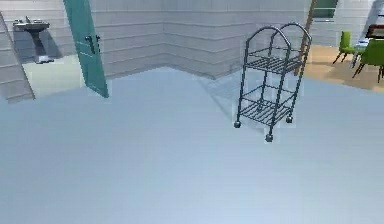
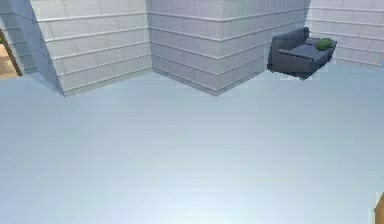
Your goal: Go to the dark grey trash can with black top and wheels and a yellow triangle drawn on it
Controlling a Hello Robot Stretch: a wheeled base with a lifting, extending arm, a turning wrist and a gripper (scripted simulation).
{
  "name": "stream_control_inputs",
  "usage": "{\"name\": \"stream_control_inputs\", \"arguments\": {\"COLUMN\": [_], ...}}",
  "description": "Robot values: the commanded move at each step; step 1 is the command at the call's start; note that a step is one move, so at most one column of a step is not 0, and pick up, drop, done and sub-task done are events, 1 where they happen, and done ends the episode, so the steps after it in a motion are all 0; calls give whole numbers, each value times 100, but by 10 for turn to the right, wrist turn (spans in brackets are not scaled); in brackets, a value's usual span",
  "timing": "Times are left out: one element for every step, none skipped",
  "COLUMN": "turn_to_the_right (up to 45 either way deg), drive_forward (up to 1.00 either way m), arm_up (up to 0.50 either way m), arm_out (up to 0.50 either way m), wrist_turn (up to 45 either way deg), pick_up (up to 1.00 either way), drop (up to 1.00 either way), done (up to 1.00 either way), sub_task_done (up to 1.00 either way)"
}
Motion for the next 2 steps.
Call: {"name": "stream_control_inputs", "arguments": {"turn_to_the_right": [0, -450], "drive_forward": [10, 0], "arm_up": [0, 0], "arm_out": [0, 0], "wrist_turn": [0, 0], "pick_up": [0, 0], "drop": [0, 0], "done": [0, 0], "sub_task_done": [0, 0]}}
